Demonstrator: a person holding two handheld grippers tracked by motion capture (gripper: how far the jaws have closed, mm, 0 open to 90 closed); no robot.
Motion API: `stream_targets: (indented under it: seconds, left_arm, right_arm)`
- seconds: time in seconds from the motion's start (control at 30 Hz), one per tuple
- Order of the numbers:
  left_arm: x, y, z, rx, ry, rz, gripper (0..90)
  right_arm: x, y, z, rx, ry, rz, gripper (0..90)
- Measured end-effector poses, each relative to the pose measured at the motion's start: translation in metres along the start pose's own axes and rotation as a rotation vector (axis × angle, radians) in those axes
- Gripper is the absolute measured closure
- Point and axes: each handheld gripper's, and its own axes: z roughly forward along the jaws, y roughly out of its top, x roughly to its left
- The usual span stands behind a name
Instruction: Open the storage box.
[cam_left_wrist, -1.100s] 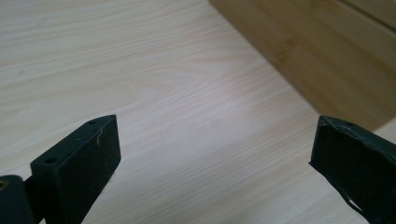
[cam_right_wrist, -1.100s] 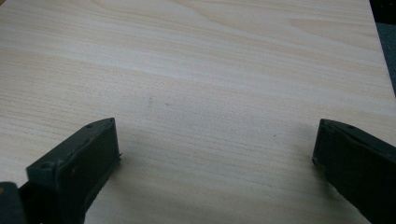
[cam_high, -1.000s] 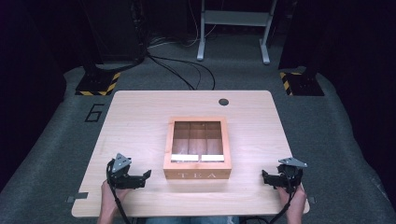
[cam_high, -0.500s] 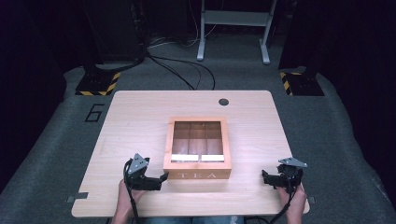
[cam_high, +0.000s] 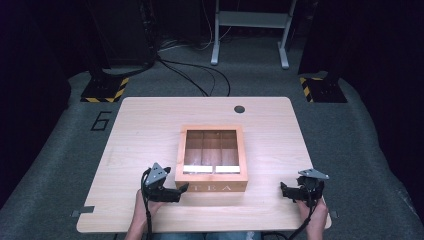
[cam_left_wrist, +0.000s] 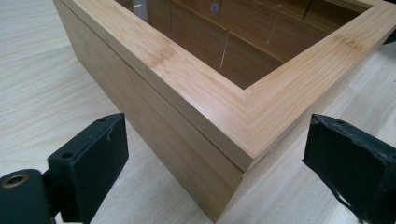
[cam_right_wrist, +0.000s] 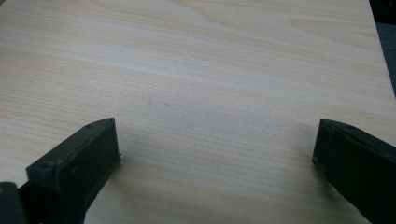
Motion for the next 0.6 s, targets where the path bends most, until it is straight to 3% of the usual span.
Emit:
stream_targets:
  seconds: [0.03, 0.23, 0.47, 0.6]
  left_arm:
    - [-0.0004, -0.0006, 0.0006, -0.003, -0.004, -0.013, 7.5]
    - [-0.0030, -0.0015, 0.0016, 0.004, -0.014, 0.016, 15.0]
    - [-0.0044, -0.0037, 0.0018, -0.014, -0.043, 0.021, 21.2]
    - [-0.0061, -0.0036, 0.0010, -0.022, -0.033, 0.027, 22.9]
  right_arm:
    - [0.0000, 0.0000, 0.0000, 0.000, 0.000, 0.000, 0.0]
    - [0.0000, 0.0000, 0.0000, 0.001, 0.000, 0.000, 0.0]
    - [0.0000, 0.0000, -0.0001, 0.000, 0.000, -0.001, 0.0]
    - [0.0000, 0.0000, 0.0000, 0.000, 0.000, 0.000, 0.0]
